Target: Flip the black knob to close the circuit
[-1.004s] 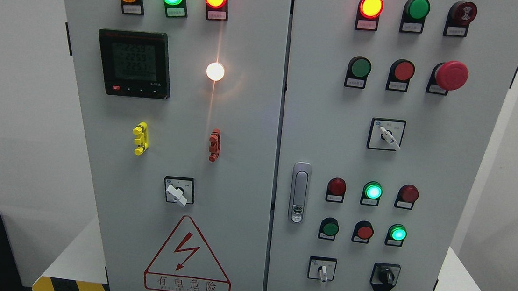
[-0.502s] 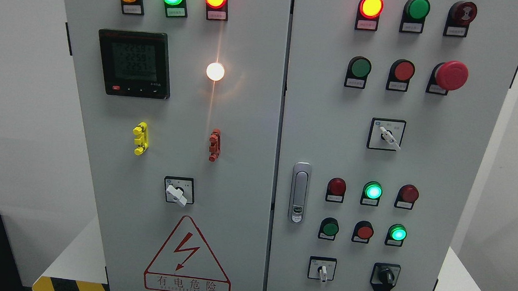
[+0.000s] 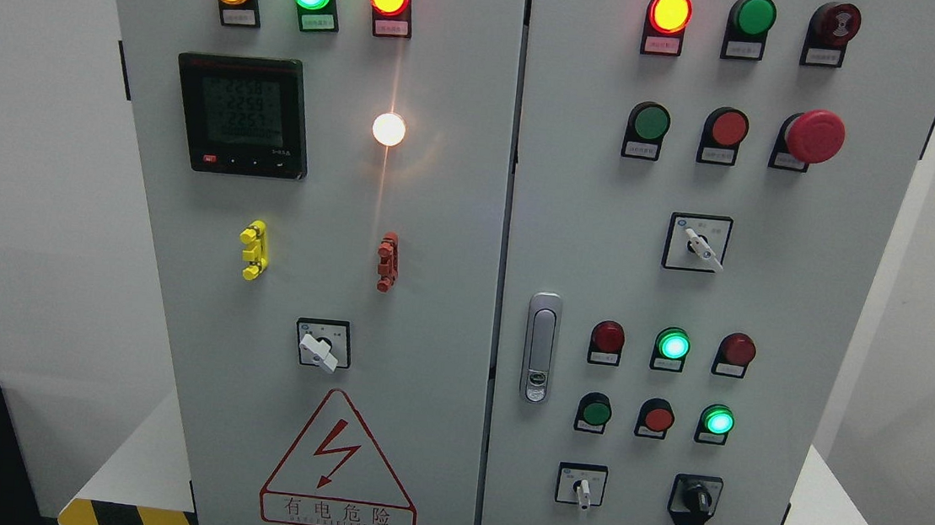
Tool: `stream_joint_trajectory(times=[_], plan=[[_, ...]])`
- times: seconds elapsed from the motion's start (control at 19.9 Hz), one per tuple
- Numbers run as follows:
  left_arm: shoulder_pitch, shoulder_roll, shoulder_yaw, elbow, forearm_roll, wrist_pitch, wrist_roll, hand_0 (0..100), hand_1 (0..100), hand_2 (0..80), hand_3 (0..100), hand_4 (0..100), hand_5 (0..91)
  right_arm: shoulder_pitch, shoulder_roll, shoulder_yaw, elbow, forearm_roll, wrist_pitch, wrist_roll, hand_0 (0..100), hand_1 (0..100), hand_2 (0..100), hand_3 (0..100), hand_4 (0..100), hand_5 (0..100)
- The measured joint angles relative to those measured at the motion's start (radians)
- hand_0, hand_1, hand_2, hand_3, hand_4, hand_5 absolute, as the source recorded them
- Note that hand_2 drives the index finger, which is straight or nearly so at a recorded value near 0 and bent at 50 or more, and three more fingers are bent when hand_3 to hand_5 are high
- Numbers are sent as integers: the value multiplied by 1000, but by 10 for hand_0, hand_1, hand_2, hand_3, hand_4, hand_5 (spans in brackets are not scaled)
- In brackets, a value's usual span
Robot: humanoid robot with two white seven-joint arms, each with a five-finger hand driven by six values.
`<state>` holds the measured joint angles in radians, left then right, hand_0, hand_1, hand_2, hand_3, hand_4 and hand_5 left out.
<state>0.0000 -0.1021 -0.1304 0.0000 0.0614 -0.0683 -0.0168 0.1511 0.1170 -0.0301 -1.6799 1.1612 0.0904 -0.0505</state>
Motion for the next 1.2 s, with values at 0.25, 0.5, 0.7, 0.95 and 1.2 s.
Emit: stream_joint_trajectory(times=[0.25, 0.5, 0.7, 0.95, 1.2], plan=[[0, 0, 0, 0, 0, 0, 0, 120, 556, 0, 0, 0, 0, -58, 3, 9, -19, 5, 37, 22, 0, 106, 836, 1000, 881, 962], [0, 0, 0, 0, 0, 0, 0, 120, 556, 0, 0, 0, 0, -113, 5, -6, -29, 7, 72, 51, 0, 110, 834, 1000, 882, 967], [0, 0, 0, 0, 0, 0, 0, 120, 556, 0, 0, 0, 0, -136, 7, -19, -33, 10, 93, 61, 0, 111, 836, 1000, 885, 970], [0, 1, 0, 0, 0, 0, 0, 120, 556, 0, 0, 0, 0, -184, 8, -36, -31, 13, 109, 75, 0, 114, 833, 1000, 886, 971], [0, 1, 0, 0, 0, 0, 0, 120, 556, 0, 0, 0, 0, -230, 9, -54, -19, 18, 115, 95, 0, 117, 834, 1000, 886, 971]])
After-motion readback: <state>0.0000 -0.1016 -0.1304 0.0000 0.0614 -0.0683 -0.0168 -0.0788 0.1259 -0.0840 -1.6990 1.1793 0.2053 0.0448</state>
